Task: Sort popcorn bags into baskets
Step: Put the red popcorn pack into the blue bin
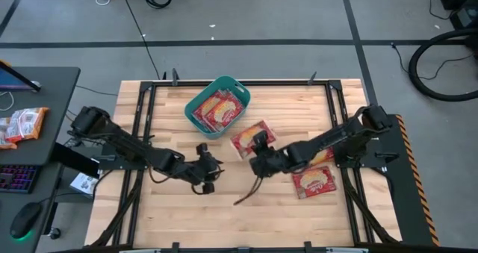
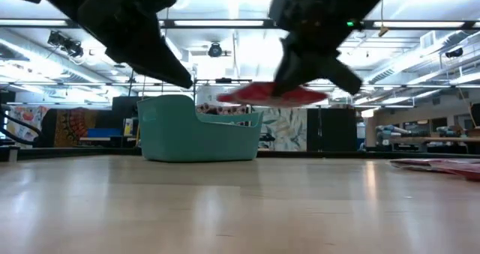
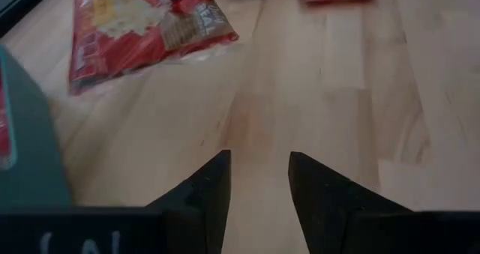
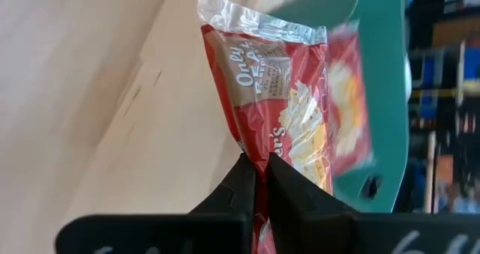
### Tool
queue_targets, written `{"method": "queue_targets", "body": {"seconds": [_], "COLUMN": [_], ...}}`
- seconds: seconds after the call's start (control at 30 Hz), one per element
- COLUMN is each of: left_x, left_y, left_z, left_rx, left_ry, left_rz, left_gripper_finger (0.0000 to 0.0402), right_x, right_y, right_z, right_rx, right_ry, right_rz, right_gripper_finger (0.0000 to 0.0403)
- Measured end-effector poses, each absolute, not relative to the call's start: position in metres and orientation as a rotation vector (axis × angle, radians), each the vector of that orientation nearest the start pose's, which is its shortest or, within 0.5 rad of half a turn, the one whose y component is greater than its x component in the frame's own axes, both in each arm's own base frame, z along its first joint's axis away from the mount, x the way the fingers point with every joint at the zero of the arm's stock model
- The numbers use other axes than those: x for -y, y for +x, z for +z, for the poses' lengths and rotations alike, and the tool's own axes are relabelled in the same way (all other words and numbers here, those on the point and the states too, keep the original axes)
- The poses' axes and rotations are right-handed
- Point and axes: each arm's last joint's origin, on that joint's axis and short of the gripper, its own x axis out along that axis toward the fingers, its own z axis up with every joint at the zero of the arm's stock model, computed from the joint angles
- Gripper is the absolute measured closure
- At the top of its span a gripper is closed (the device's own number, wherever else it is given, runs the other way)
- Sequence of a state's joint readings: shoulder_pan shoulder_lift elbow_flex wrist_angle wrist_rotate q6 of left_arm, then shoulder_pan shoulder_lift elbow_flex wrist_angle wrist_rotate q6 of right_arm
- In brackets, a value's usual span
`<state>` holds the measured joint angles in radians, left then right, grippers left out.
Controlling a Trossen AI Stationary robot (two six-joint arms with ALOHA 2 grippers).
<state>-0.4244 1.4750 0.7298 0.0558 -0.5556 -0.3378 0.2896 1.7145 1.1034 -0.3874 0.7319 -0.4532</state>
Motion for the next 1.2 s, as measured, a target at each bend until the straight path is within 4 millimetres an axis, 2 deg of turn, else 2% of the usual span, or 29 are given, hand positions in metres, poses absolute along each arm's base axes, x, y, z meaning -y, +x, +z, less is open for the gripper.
{"method": "queue_targets", "body": {"seconds": [0.23, 0.37, 0.53, 0.63, 0.83, 0.93, 1.07, 1.2], "left_x": [0.097, 0.100, 0.105, 0.106, 0.106, 0.110, 0.115, 0.118], "left_y": [0.239, 0.229, 0.228, 0.228, 0.228, 0.224, 0.218, 0.216], "left_z": [0.189, 0.198, 0.204, 0.205, 0.207, 0.213, 0.219, 0.219], "left_rx": [-0.508, -0.464, -0.421, -0.417, -0.409, -0.385, -0.366, -0.369], "left_ry": [-0.080, -0.129, -0.161, -0.168, -0.172, -0.187, -0.207, -0.211], "left_rz": [0.218, 0.187, 0.140, 0.125, 0.118, 0.085, 0.052, 0.042], "left_gripper_finger": [0.0260, 0.0260, 0.0260, 0.0260, 0.0260, 0.0260, 0.0260, 0.0260], "right_x": [-0.032, -0.006, 0.025, 0.041, 0.061, 0.072, 0.083, 0.090], "right_y": [0.364, 0.373, 0.385, 0.397, 0.428, 0.438, 0.441, 0.436], "right_z": [0.209, 0.217, 0.228, 0.231, 0.221, 0.210, 0.193, 0.189], "right_rx": [-0.822, -0.756, -0.677, -0.717, -0.747, -0.768, -0.825, -0.886], "right_ry": [-0.982, -1.052, -1.061, -1.070, -1.074, -1.057, -1.049, -0.995], "right_rz": [-0.187, -0.182, -0.134, -0.145, -0.078, -0.046, -0.050, -0.054], "right_gripper_finger": [0.0380, 0.0380, 0.0379, 0.0379, 0.0379, 0.0377, 0.0354, 0.0317]}}
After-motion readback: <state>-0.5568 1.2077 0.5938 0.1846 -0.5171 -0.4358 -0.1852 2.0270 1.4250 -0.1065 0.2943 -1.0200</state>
